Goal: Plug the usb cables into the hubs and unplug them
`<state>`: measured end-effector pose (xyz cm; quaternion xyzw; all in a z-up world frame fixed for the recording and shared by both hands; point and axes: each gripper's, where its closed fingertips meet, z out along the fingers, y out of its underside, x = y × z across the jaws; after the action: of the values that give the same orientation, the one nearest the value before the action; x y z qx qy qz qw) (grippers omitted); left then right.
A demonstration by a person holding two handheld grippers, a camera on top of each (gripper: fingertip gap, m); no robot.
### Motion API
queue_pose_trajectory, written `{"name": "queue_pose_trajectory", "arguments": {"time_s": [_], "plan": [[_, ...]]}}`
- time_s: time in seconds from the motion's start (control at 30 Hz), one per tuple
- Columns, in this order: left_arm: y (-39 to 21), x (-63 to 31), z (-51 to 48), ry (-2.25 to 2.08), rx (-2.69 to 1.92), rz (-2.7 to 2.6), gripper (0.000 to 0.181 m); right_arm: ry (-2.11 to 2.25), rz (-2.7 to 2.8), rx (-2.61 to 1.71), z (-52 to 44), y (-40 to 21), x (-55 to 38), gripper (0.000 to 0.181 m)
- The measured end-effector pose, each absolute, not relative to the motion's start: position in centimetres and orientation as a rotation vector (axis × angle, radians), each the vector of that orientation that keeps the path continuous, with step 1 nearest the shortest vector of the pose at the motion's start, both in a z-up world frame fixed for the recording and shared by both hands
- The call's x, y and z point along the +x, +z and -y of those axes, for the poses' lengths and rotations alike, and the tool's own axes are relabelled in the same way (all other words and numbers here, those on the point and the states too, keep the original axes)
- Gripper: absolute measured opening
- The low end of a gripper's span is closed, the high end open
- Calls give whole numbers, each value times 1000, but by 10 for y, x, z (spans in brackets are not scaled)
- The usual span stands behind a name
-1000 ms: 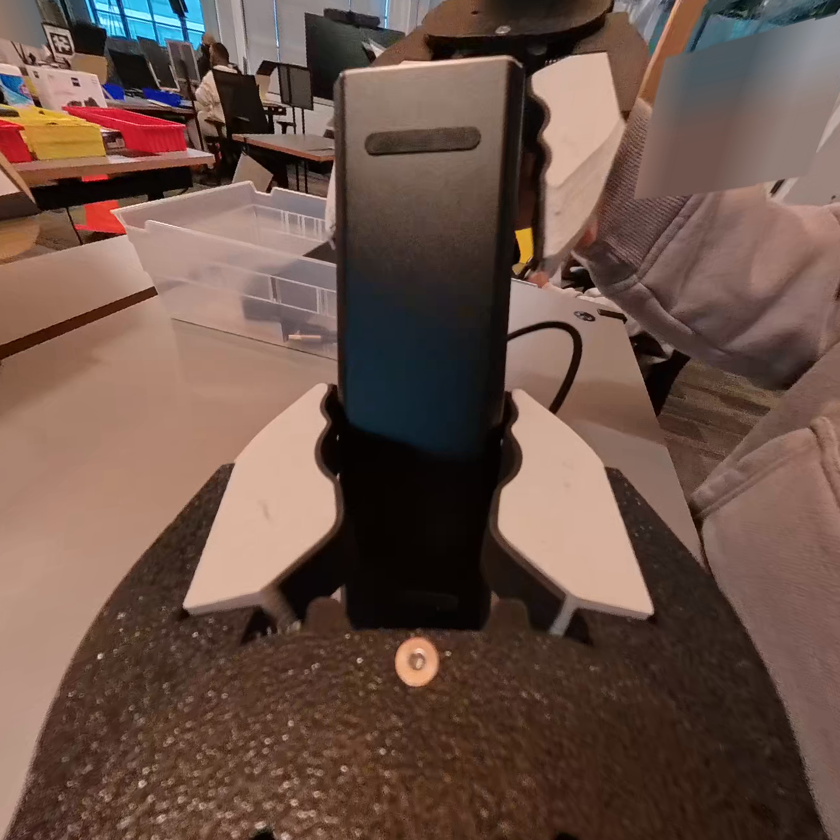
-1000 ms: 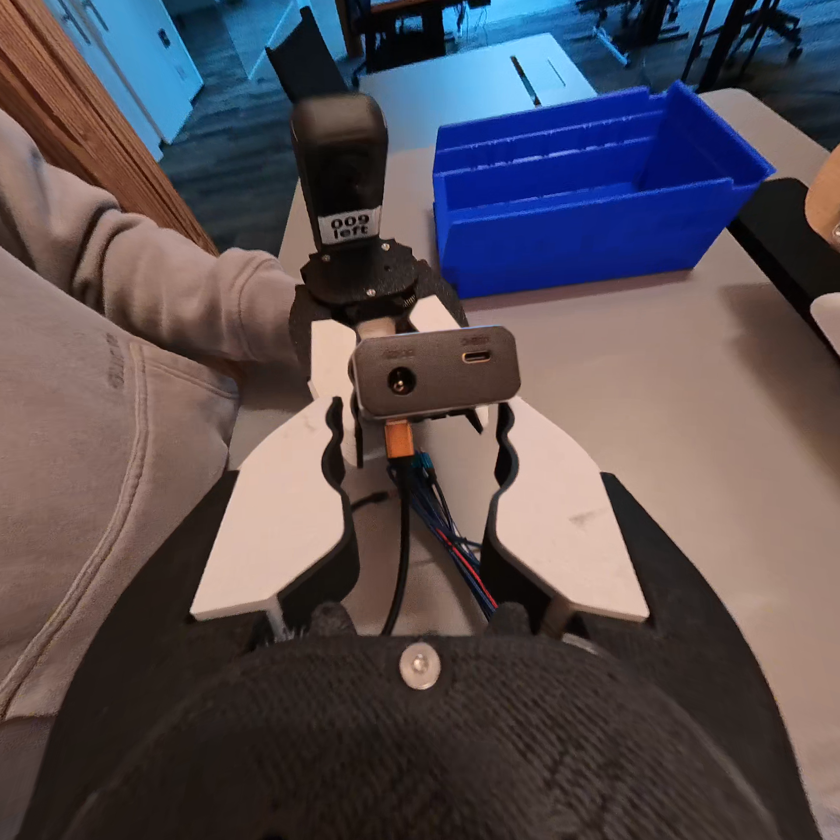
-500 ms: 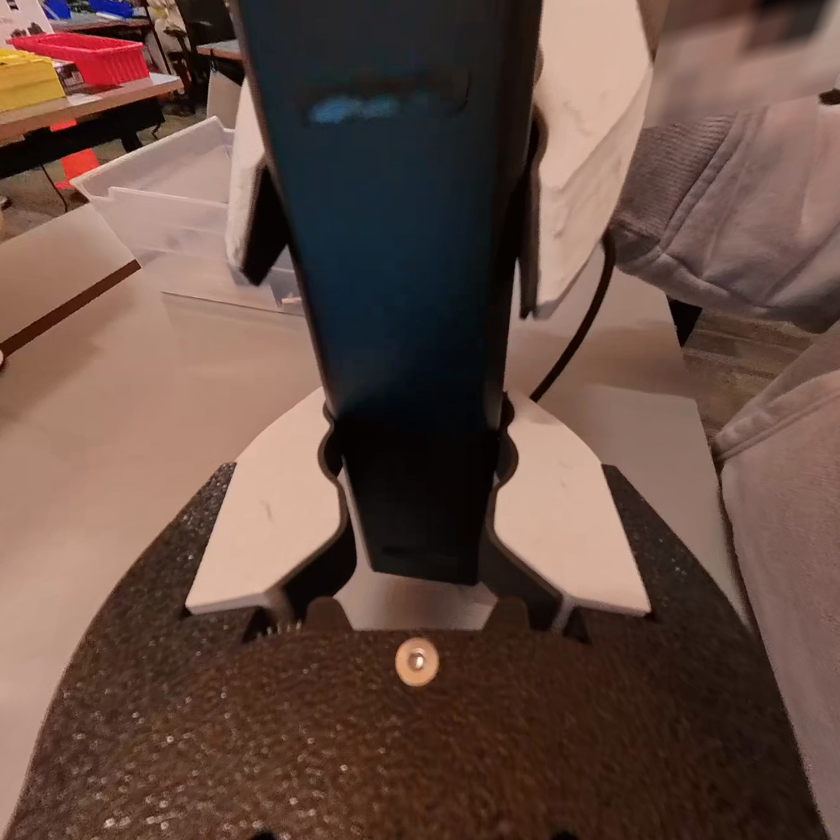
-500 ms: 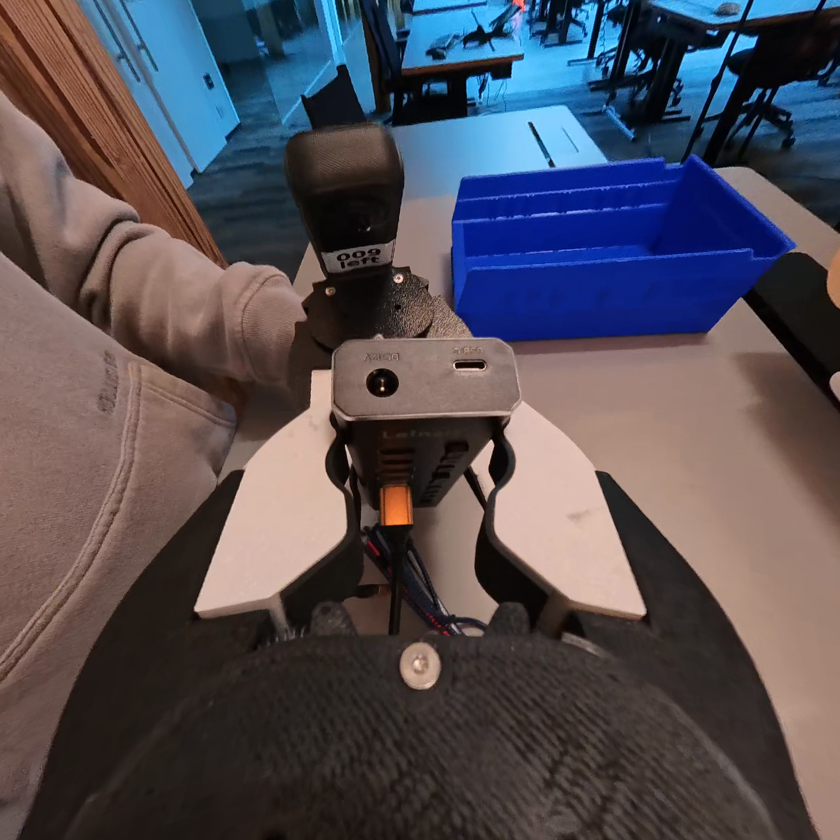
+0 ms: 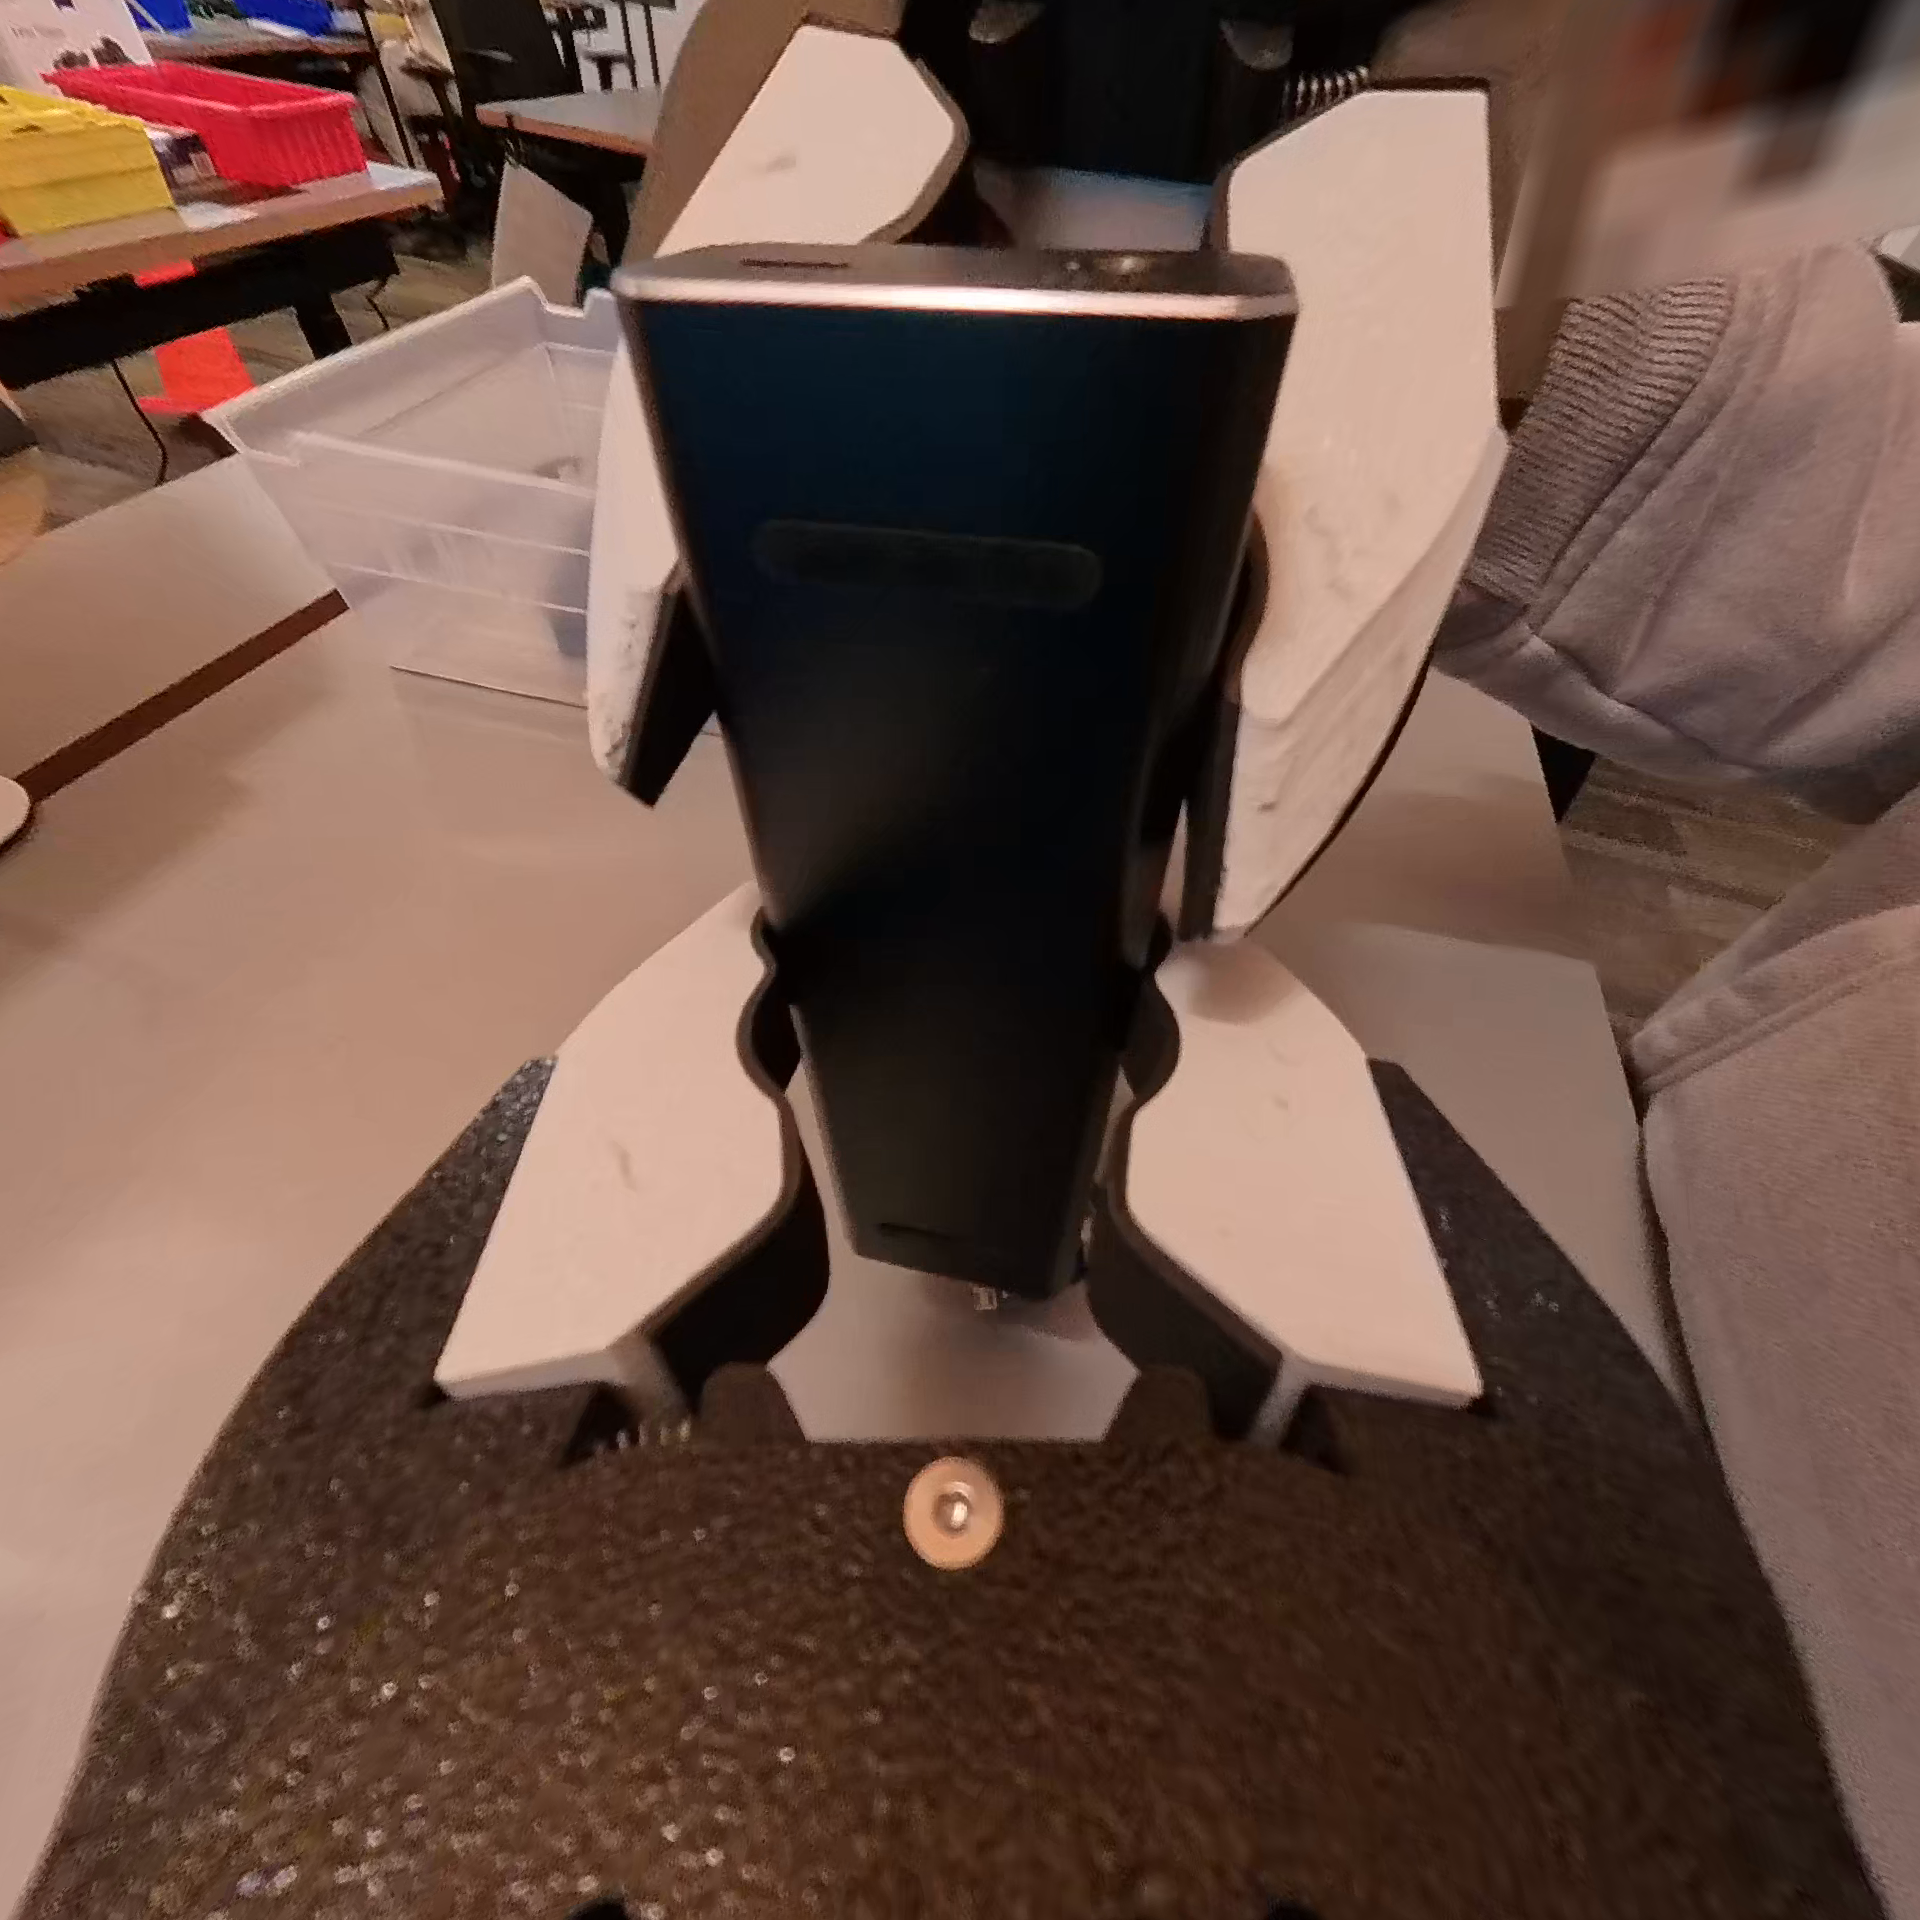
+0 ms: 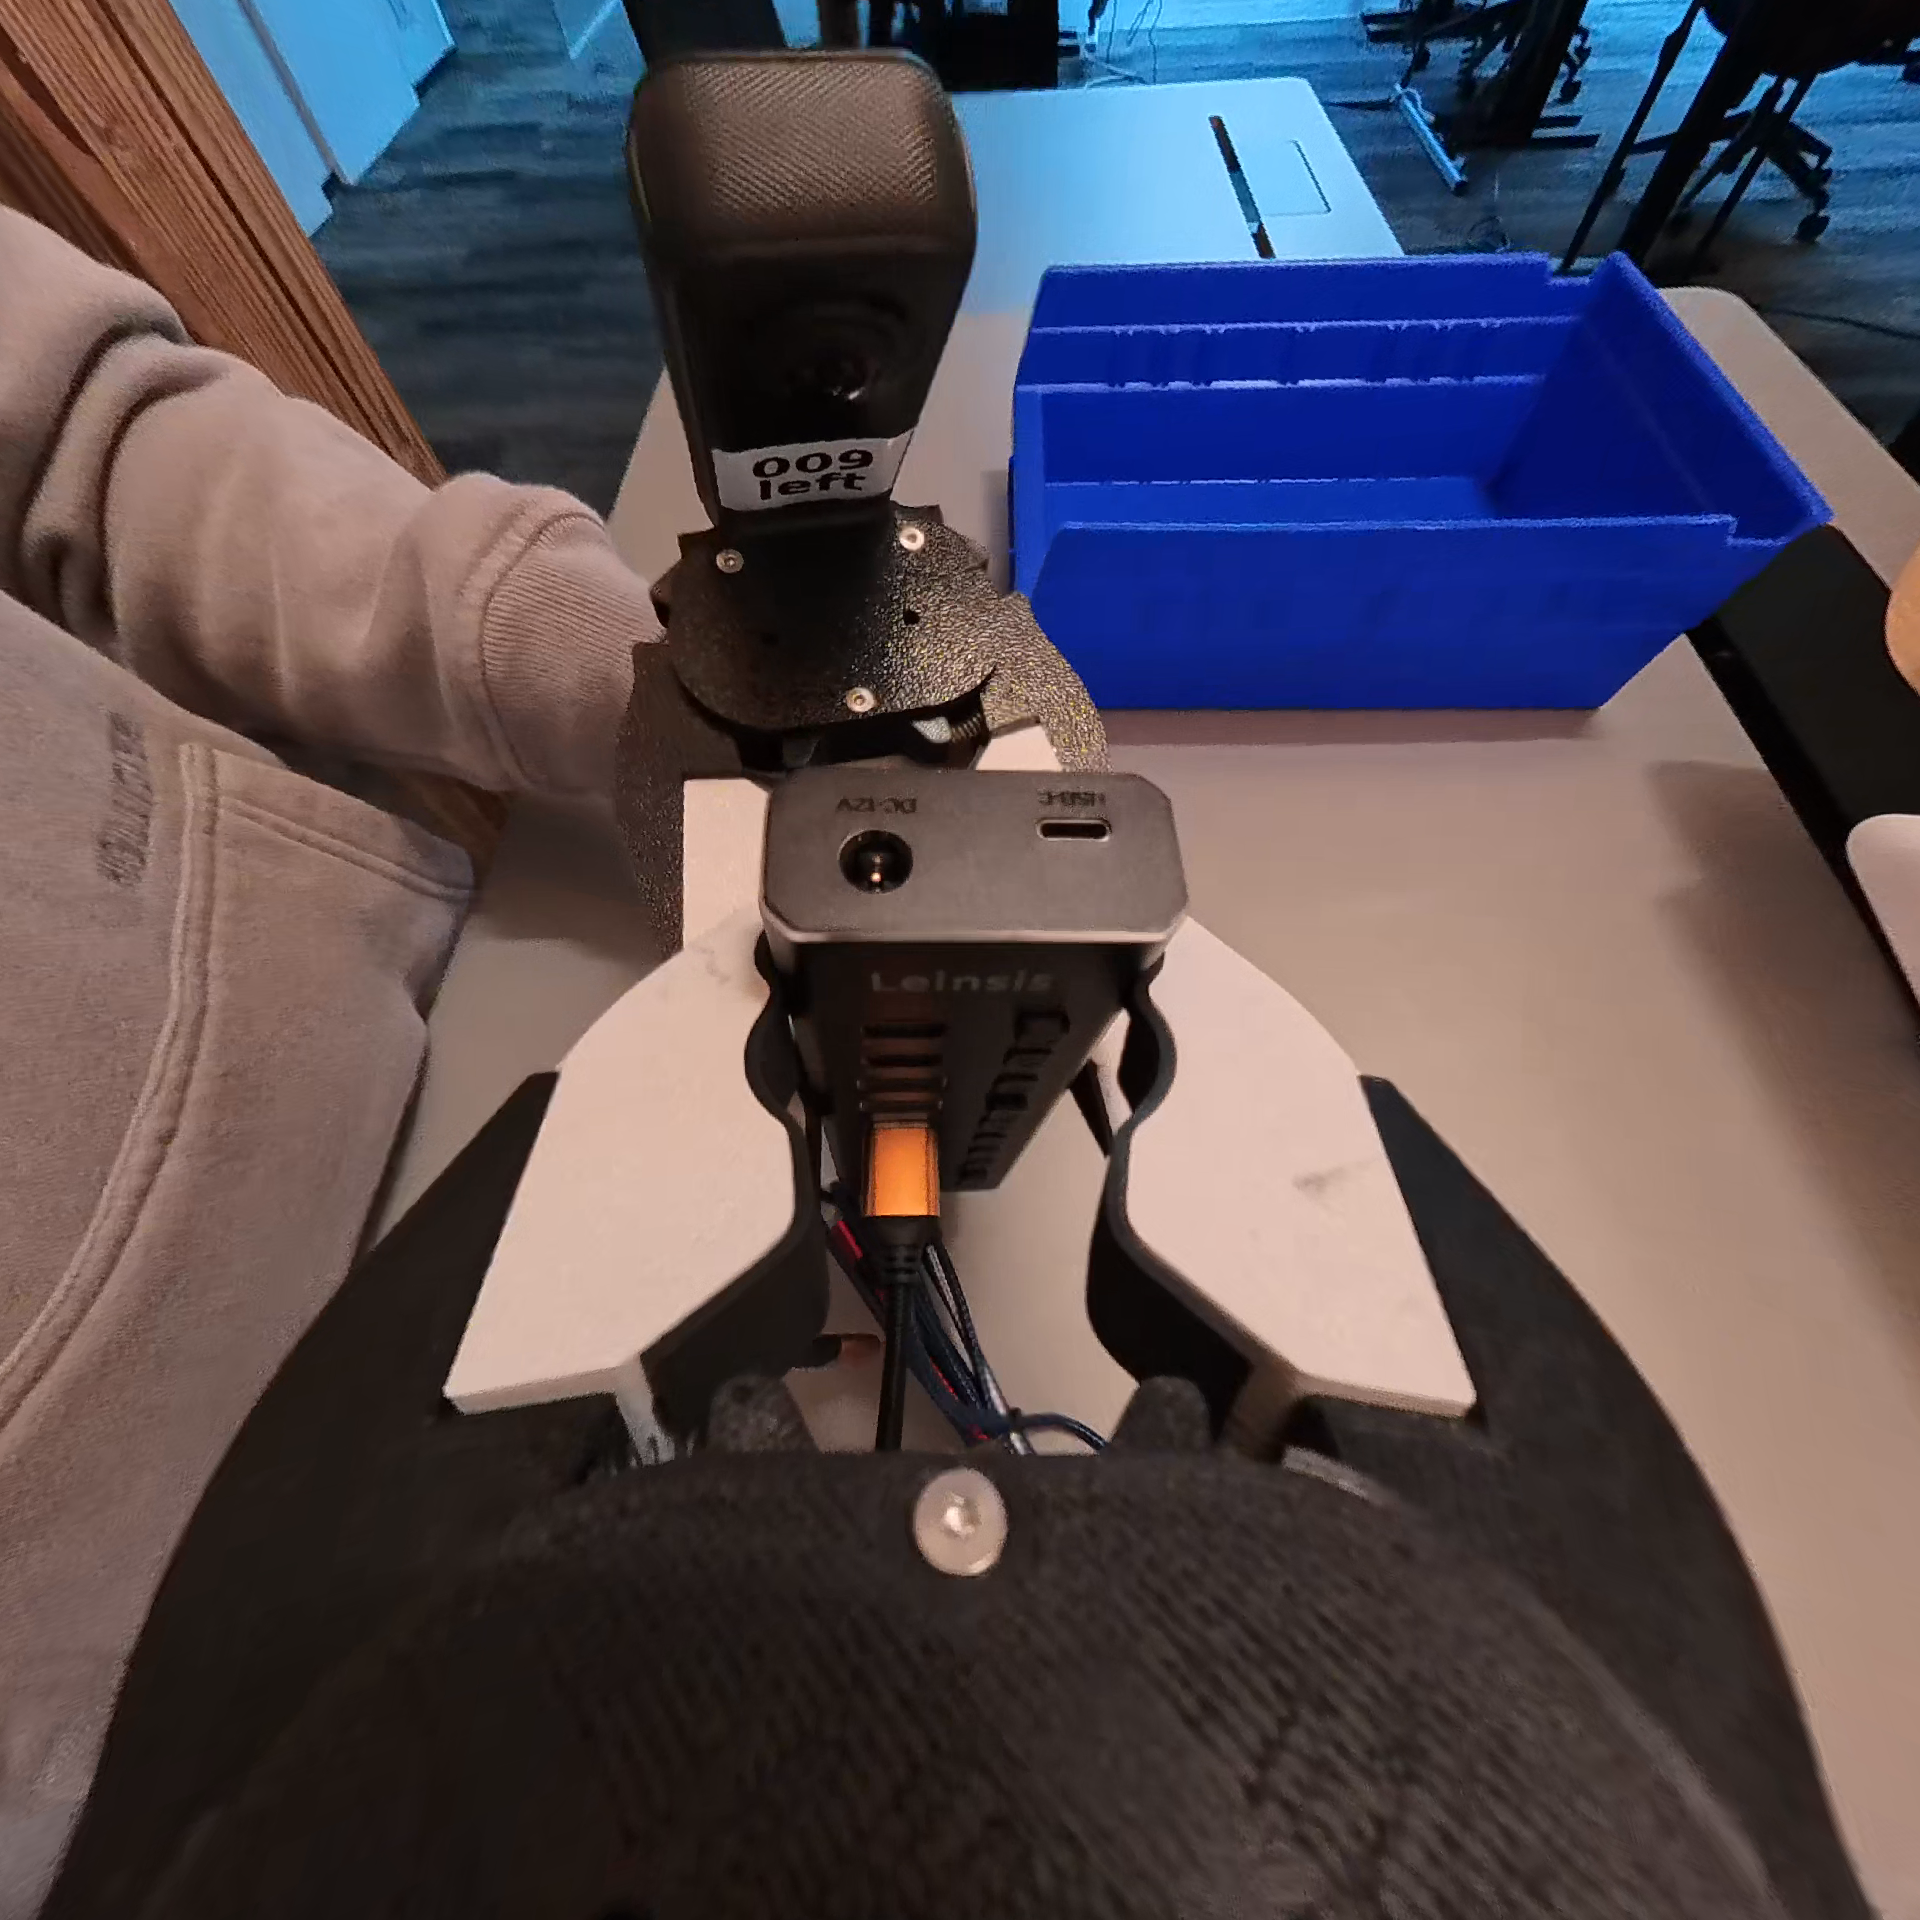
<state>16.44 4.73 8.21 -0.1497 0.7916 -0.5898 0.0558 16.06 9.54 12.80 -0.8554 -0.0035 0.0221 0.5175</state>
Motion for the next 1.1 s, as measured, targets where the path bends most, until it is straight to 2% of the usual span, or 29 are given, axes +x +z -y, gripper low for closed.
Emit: {"name": "queue_pose_trajectory", "arguments": {"time_s": [0.17,0.3,0.37,0.57,0.6,0.67,1.1], "plan": [[81,167,-54,-1845,-454,-2338,61,77,-36,-2027,-82,142,161,65],[85,167,-64,-1903,-479,-2288,61,81,-73,-2043,-57,132,166,57],[85,166,-65,-1887,-442,-2282,61,118,-90,-2024,-59,130,163,42],[97,164,-64,-1917,-379,-2224,61,130,-81,-2090,-67,103,148,42],[97,164,-65,-1913,-370,-2222,61,160,-64,-2074,-67,104,142,29],[99,162,-66,-1931,-363,-2217,61,119,-97,-2044,-69,105,146,14],[107,157,-65,-2033,-339,-2161,61,70,-157,-1916,-72,110,139,15]]}}
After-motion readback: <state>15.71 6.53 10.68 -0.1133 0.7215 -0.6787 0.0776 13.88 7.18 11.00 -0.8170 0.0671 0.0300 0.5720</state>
